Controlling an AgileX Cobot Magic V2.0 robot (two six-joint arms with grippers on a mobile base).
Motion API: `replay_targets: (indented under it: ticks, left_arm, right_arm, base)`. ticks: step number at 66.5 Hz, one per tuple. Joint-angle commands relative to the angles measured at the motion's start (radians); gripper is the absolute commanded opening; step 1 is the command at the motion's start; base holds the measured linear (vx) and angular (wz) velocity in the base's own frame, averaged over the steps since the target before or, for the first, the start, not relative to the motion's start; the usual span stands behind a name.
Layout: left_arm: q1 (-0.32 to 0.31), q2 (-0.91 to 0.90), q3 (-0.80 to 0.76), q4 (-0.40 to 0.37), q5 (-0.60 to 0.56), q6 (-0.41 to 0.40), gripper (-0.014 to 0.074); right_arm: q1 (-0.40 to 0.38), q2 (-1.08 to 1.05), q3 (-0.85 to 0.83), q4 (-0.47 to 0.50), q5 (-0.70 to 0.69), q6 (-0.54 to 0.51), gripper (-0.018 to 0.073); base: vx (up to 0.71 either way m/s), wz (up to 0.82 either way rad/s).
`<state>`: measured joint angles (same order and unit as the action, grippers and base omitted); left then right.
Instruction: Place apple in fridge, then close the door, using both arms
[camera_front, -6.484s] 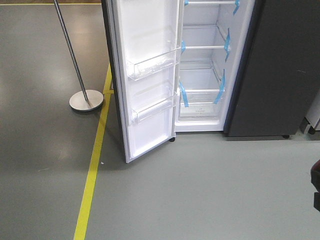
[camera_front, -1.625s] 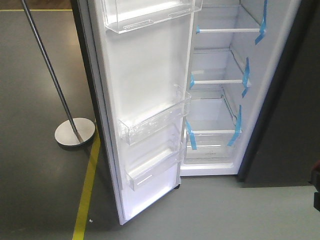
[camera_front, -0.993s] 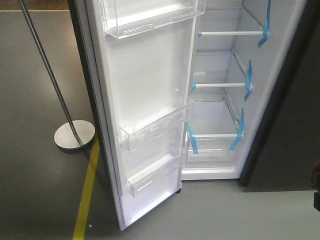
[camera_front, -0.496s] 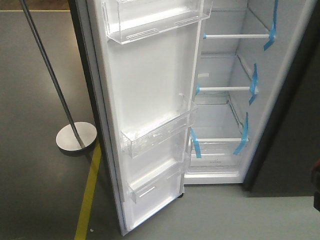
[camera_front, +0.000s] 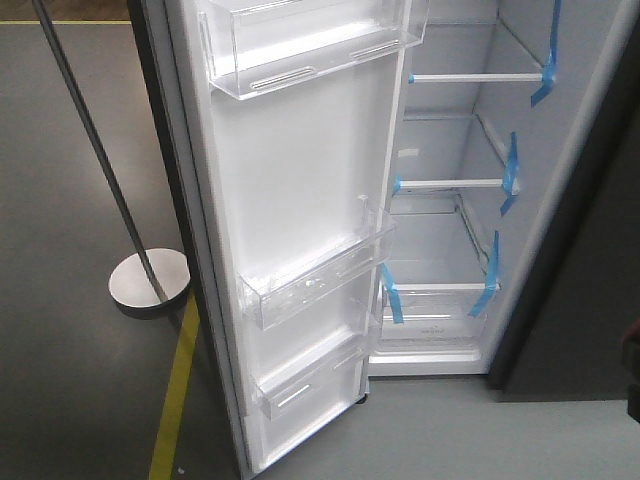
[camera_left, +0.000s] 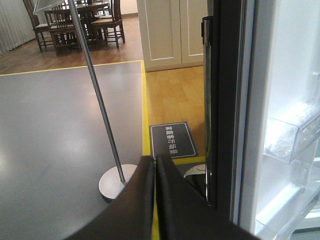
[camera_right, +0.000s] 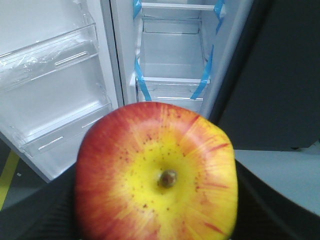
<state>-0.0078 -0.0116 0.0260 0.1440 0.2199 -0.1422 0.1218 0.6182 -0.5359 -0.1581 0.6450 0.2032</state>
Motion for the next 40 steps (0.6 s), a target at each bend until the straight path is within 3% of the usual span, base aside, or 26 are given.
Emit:
replay_targets:
  ticks: [1, 40]
  left_arm:
    - [-0.006, -0.014, 0.019, -0.005, -0.072, -0.004, -0.0006]
    - [-0.006, -0.014, 0.019, -0.005, -0.072, -0.004, -0.0006]
  right_arm:
    - [0.001, 0.006, -0.03, -0.015, -0.072, -0.013, 0.0153]
    - [0.001, 0.006, -0.03, -0.015, -0.072, -0.013, 0.0153]
  base:
    - [0.04, 0.0]
    - [0.05, -0.01]
